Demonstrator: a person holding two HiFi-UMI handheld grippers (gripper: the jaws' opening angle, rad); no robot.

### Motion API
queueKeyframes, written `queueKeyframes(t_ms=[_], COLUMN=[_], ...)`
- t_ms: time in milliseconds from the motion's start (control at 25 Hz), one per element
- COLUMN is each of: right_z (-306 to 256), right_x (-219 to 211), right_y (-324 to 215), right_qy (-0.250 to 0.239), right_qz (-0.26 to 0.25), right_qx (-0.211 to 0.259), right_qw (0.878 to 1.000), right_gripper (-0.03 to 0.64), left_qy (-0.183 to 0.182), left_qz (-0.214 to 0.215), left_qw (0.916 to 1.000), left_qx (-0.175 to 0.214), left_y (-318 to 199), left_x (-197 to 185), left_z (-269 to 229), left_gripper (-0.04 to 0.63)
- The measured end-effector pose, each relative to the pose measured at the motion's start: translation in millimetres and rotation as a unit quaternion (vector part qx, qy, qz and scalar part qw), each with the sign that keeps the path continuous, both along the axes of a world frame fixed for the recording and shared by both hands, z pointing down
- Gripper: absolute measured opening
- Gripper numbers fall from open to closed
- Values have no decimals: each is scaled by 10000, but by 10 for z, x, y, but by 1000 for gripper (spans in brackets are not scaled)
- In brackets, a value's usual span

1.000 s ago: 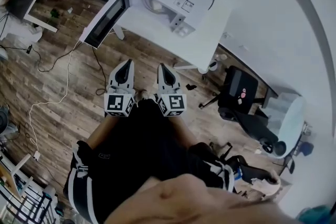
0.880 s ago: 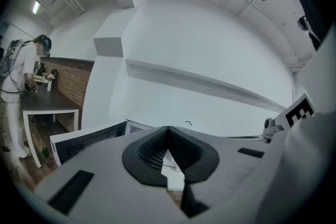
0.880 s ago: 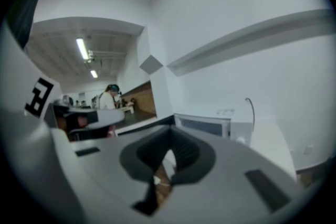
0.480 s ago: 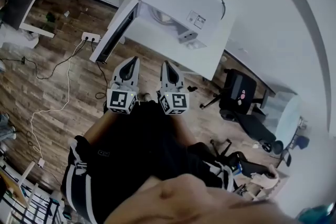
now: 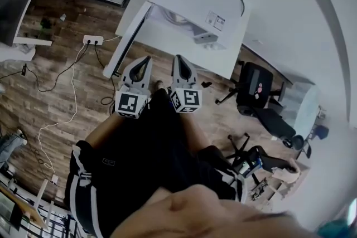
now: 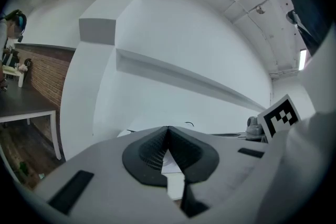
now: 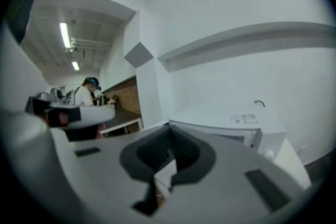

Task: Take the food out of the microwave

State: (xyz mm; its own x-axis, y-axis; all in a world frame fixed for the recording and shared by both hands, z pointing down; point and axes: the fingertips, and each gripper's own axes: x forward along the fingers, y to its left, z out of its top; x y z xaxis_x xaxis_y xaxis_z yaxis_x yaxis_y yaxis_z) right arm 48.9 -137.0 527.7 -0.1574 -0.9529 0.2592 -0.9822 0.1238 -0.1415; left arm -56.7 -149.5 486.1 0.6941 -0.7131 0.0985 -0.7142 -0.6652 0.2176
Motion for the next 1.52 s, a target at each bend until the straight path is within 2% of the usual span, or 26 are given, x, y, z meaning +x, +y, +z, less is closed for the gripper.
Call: queueKeyframes(t_ms=[160,360,560,640,680,880,1520], right_z=[50,161,414,549,631,1022,1895], right_x=[31,153,308,376,413,539,775], right_y=[-123,-344,-535,-629,-677,-883,-1478], right_qy=[64,279,252,286,318,420,480], right_qz=[19,-86,-203,-230,-236,-381,-581], right_qx=[-33,-39,-177,-254,-308,-736,-1182], right_qw=[10000,9996,9993,9990,9987,9957,9901], right_gripper=[32,34,35,59,93,118,210], left_qy=[168,142,154,89,91,121,52], left_qz=[37,-42,-138,-145,-165,-275,-419], left_qw=[9998,9999,9997,9997,9996,9995,9990], left_qx=[-66,14,112,168,187,88,-170], left_y=[-101,-243,-370,-418,-446,-541,-711], left_x=[23,95,227,297,338,535,818], left_z=[-57,-84,-196,-193,-202,-175,-11], left_gripper=[31,32,31,32,32,32,31])
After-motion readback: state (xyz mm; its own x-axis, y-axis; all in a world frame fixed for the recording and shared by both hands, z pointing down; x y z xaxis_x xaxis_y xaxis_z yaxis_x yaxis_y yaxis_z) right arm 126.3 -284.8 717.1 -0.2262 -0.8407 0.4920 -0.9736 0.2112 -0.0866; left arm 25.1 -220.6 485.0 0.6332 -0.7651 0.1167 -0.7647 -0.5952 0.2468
